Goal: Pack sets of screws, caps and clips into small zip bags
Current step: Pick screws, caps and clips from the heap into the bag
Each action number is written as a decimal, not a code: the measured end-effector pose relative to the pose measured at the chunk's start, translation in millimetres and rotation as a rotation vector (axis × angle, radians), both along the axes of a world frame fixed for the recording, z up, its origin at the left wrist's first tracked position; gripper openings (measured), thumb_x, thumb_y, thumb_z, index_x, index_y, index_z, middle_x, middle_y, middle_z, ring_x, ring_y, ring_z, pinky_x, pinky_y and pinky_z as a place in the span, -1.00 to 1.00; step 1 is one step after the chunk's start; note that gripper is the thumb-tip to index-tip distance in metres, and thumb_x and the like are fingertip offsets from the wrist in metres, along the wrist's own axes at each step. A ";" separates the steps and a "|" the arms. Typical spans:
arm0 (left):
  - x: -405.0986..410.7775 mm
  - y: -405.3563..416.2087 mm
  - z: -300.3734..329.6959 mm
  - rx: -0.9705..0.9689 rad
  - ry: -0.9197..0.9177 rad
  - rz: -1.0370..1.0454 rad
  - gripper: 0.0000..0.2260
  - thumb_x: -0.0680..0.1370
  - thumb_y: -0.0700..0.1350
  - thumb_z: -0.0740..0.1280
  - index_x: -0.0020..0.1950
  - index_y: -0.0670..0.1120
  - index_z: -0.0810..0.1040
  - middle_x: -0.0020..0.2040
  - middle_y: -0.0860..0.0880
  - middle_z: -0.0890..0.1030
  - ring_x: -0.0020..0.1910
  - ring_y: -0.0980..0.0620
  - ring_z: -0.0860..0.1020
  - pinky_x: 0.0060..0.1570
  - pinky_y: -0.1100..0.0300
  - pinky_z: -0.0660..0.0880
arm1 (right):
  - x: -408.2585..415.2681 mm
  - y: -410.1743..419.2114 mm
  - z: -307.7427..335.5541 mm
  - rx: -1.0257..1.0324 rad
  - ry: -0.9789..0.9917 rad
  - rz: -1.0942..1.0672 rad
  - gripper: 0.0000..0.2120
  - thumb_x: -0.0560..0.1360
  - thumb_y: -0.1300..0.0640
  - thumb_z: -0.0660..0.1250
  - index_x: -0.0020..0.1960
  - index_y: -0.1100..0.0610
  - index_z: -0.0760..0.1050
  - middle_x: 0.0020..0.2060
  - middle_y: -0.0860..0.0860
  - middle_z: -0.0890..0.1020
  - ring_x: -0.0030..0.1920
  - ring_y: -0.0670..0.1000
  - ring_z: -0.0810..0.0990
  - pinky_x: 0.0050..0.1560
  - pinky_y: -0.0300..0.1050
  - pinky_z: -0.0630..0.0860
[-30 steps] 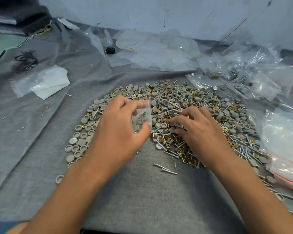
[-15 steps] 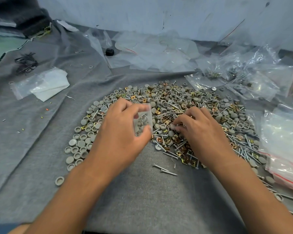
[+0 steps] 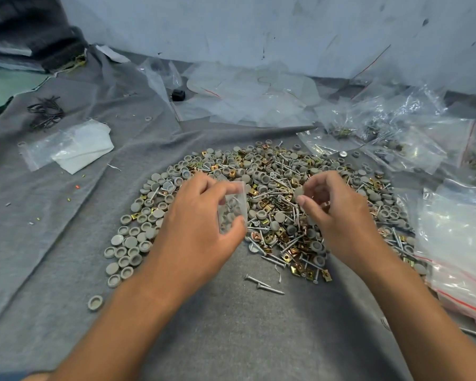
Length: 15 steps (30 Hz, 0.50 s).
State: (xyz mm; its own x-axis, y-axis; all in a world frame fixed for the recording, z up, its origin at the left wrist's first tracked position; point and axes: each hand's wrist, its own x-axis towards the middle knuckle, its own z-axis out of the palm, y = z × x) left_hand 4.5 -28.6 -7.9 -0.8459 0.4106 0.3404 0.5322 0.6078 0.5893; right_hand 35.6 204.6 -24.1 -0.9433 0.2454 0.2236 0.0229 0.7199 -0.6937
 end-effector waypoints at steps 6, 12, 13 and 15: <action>-0.4 2.4 -3.2 -0.030 0.003 -0.012 -0.56 0.49 0.08 0.36 0.38 0.14 0.50 0.00 0.29 0.32 0.07 0.34 0.37 -0.10 0.43 0.36 | 1.4 -7.0 -16.8 0.518 -0.084 0.176 -0.73 0.62 0.04 0.26 0.28 -0.14 0.55 0.05 -0.17 0.46 0.03 -0.14 0.46 0.01 -0.23 0.53; 0.1 5.2 -6.0 -0.062 0.021 -0.032 -0.57 0.50 0.11 0.32 0.38 0.16 0.49 0.01 0.28 0.32 0.12 0.35 0.34 -0.10 0.44 0.36 | 1.2 -13.7 -18.9 0.576 -0.062 0.142 -0.85 0.57 -0.03 0.34 0.14 -0.09 0.54 0.03 -0.14 0.48 0.04 -0.10 0.47 0.11 -0.09 0.56; -0.3 5.2 -6.5 -0.061 0.022 -0.034 -0.57 0.50 0.10 0.33 0.38 0.16 0.49 0.01 0.28 0.33 0.12 0.35 0.34 -0.09 0.44 0.36 | 1.5 -14.5 -17.7 0.541 -0.053 0.133 -0.88 0.57 -0.03 0.34 0.10 -0.09 0.53 0.03 -0.14 0.47 0.02 -0.11 0.47 0.09 -0.10 0.57; -0.8 4.9 -7.3 -0.055 0.018 -0.034 -0.57 0.50 0.09 0.35 0.37 0.16 0.49 0.01 0.27 0.33 0.11 0.32 0.35 -0.06 0.40 0.39 | 2.9 -15.9 -10.8 0.382 -0.005 0.118 -0.91 0.57 -0.03 0.31 0.06 -0.09 0.51 0.03 -0.16 0.46 -0.02 -0.15 0.50 0.08 -0.12 0.57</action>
